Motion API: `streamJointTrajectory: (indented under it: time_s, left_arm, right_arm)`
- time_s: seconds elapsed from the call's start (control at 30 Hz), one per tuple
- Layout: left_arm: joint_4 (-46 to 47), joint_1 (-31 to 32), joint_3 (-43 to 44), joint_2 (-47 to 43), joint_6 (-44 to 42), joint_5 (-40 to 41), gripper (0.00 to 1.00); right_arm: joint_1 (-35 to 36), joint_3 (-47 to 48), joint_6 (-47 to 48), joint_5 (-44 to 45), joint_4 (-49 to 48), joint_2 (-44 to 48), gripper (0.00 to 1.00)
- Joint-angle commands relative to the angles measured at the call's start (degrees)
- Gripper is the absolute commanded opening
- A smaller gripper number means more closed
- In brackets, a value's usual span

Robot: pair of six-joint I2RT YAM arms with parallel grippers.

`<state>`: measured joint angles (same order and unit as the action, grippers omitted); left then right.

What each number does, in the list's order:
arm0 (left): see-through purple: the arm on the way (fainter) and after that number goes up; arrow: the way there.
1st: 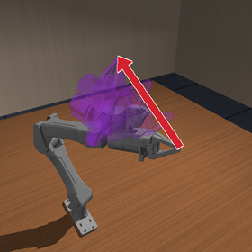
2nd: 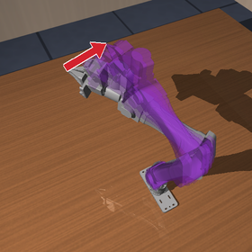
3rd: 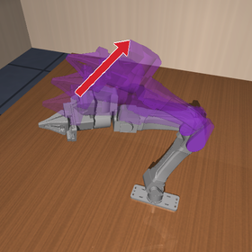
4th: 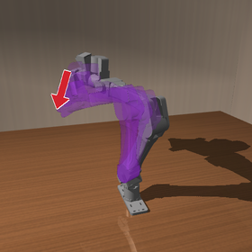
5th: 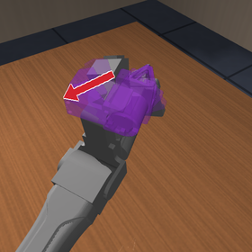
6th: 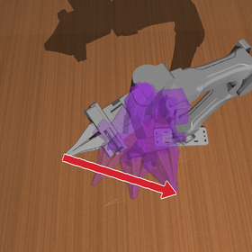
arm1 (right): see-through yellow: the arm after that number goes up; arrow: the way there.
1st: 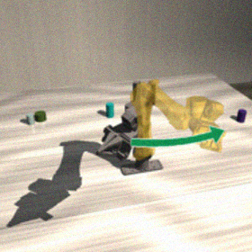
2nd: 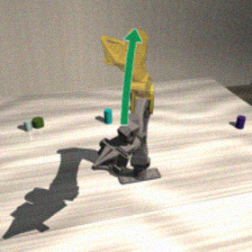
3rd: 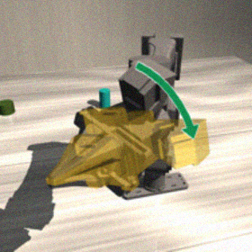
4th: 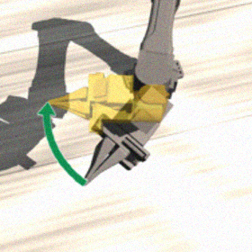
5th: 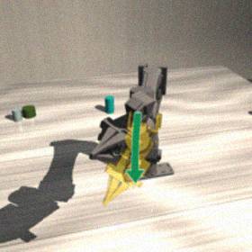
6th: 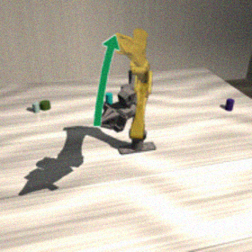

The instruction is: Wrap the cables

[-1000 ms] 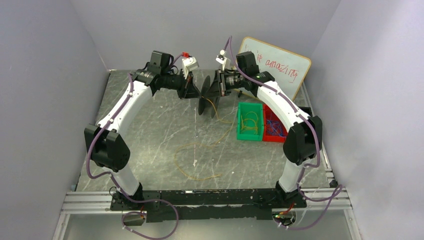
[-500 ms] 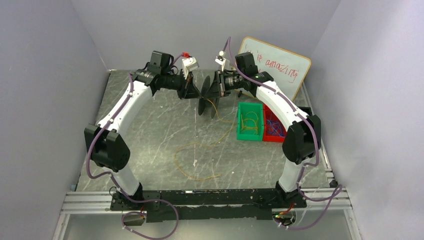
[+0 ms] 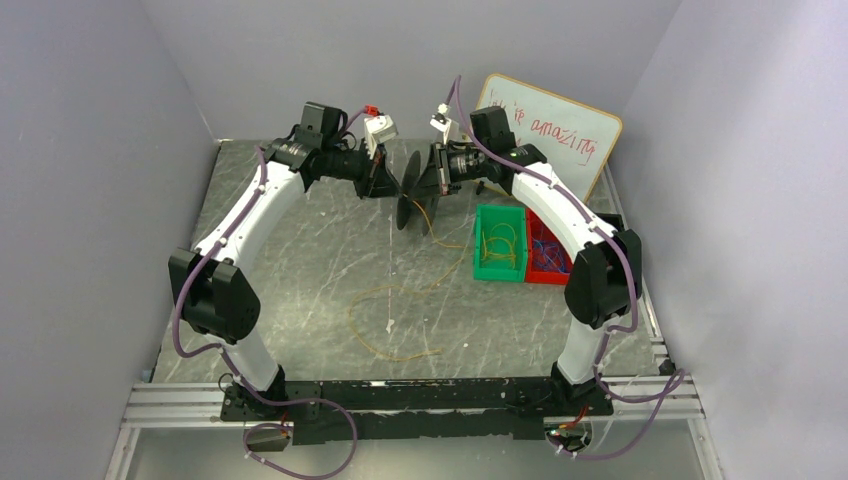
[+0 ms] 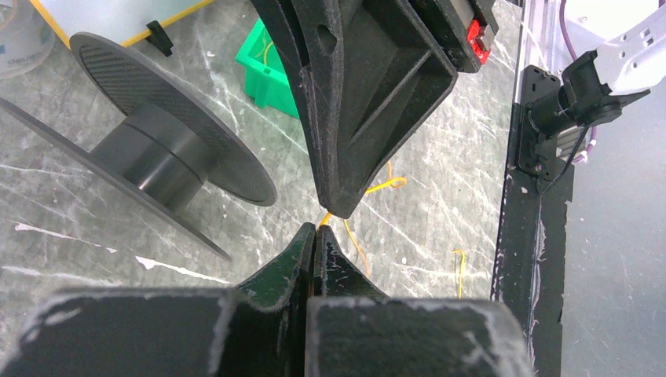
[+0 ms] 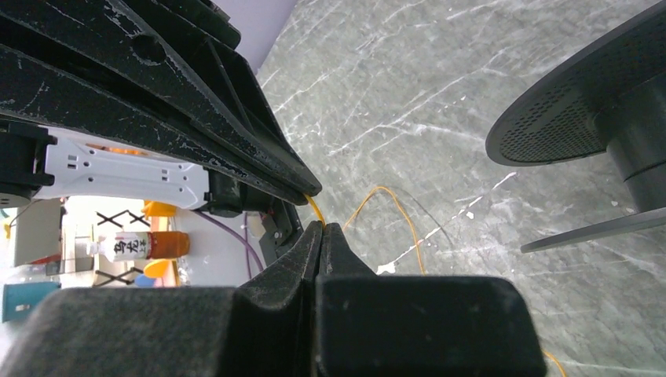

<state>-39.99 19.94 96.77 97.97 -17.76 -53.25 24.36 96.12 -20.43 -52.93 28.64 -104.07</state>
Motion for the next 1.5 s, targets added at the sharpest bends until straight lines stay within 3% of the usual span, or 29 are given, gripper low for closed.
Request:
streamJointTrajectory:
  time_s: [0.0,0.1,0.13,0.2,0.23,0.33,0.5,0.7,0.87,1.03,1.27,1.47]
  left_arm:
    - [1.32,-0.08,0.79,-1.92,0.54,0.02,0.10]
    - [2.22,-0.45,1.10,-1.78,2.26,2.66,0.46]
    - [2.60,-0.81,1.25,-1.55,3.20,3.50,0.64]
    - [3.67,-1.95,1.78,-0.99,4.86,5.31,0.85]
    - [4.24,-2.57,2.21,-0.50,5.94,6.36,0.90]
    - [7.04,-5.38,4.17,2.14,11.72,8.68,0.92]
    - [10.53,-7.55,6.93,8.85,17.12,13.17,0.91]
    - [11.42,-7.55,15.89,19.62,22.15,15.47,0.91]
    - [10.92,-7.54,27.96,28.14,27.25,12.22,0.91]
    - [10.95,-7.20,33.44,32.30,31.09,11.84,0.92]
    - [6.90,-5.95,39.05,33.57,32.44,20.59,0.92]
    - [1.26,1.44,39.12,31.52,25.45,33.95,0.92]
  right_arm:
    - [-0.18,1.85,1.05,0.81,0.66,0.08,0.00]
    - [-0.25,5.09,3.00,8.13,4.49,-0.39,0.00]
    - [-0.34,6.56,3.98,10.69,5.93,-1.19,0.00]
    - [-0.53,10.80,5.72,15.81,10.07,-3.24,0.00]
    - [-0.67,13.49,6.35,18.14,12.44,-4.48,0.00]
    - [-0.83,20.77,8.72,26.07,17.78,-8.16,0.00]
    - [-0.74,26.13,10.39,39.72,18.06,-10.78,0.00]
    - [-0.78,30.70,12.07,48.64,17.10,-14.42,0.00]
    - [-2.55,26.58,9.82,47.45,12.54,-11.86,0.00]
    - [-3.23,27.11,9.87,45.90,14.39,-10.47,0.00]
    - [-3.21,25.20,9.11,46.37,14.73,-7.88,0.00]
    - [-3.18,22.36,9.73,48.45,13.36,-4.58,0.00]
